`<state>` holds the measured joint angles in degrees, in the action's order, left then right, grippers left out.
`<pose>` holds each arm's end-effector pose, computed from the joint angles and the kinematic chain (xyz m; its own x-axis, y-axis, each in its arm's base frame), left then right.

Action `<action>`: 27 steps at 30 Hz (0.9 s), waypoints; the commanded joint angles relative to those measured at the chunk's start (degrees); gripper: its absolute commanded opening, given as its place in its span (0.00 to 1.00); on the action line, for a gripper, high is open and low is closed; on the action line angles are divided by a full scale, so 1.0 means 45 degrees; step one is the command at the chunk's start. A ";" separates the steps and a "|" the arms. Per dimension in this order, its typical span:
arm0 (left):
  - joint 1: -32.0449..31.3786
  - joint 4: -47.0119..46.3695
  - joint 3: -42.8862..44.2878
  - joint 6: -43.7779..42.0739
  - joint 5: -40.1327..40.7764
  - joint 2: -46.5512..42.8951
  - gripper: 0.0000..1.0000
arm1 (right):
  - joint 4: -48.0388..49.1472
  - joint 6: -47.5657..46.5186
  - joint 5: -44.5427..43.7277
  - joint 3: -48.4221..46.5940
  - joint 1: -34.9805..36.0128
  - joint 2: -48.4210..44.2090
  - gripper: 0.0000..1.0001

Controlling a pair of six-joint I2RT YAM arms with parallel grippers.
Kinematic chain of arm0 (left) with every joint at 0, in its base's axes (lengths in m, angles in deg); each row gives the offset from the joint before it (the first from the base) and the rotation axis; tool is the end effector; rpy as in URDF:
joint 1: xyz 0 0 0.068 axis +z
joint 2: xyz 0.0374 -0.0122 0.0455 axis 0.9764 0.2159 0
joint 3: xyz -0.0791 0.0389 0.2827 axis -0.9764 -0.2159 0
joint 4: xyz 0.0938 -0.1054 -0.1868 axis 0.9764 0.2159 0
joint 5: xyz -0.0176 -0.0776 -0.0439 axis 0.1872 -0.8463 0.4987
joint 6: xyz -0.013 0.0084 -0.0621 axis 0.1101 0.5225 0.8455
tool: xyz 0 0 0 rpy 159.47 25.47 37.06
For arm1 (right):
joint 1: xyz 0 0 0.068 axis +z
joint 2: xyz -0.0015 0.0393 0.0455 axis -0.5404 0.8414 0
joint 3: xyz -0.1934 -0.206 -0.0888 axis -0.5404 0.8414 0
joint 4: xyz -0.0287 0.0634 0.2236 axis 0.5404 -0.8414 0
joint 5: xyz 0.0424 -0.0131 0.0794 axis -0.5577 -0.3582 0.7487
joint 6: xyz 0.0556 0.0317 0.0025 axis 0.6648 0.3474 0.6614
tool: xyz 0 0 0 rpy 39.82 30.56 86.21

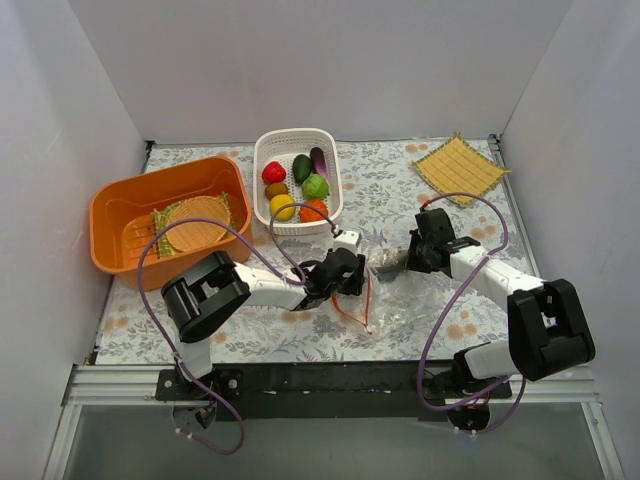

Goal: Open the zip-top bag and remove the fake food

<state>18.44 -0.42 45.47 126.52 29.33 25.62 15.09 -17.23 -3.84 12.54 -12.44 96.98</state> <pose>0.1997 -0.3060 0.1806 -0.7801 -0.4412 -0.4436 -0.0558 0.7553 -0.6531 0.2338 0.0792 0.2138 -0.7888 0.1833 -0.5867 0.0970 0.9797 0.1757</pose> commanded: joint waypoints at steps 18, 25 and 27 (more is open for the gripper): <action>-0.0072 -0.0565 -0.1288 0.1612 -0.0465 -0.2382 0.00 | -0.0088 0.0317 -0.1241 -0.0221 -0.0032 -0.0646 0.02; -0.0033 0.0605 -0.1874 0.1807 -0.1578 -0.4238 0.00 | 0.0086 0.0453 -0.1808 -0.0593 -0.0520 -0.0530 0.01; -0.0033 0.0958 -0.1855 0.1769 -0.2006 -0.4590 0.00 | 0.0165 0.0609 -0.1828 -0.0690 -0.0540 -0.0336 0.01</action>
<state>18.42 0.36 37.54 134.24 24.04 10.34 14.87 -15.57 -9.48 12.32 -14.34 95.10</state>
